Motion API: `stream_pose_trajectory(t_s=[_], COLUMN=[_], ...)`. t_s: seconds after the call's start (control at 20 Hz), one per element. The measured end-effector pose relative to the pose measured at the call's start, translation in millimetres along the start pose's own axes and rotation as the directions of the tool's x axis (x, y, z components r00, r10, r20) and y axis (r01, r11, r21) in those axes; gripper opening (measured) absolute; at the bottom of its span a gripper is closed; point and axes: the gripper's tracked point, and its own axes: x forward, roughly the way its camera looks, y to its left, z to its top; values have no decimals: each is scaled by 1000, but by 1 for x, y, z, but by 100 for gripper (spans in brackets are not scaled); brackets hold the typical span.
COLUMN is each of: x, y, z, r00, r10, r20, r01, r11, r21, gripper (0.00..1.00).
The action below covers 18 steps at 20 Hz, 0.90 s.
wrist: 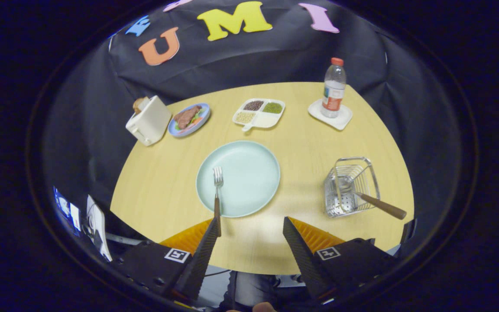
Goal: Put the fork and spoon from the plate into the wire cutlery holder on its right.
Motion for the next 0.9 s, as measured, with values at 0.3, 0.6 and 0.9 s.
stream_pose_trajectory(t_s=[0.3,0.6,0.9], x=[39,65,86], y=[32,54,62], z=[-15,-33,-51], r00=[998,992,982], r10=[5,5,0], r20=[-56,-124,-189], r01=[-6,-4,6], r11=[1000,1000,1000], r21=[-7,4,27], gripper=[90,83,52])
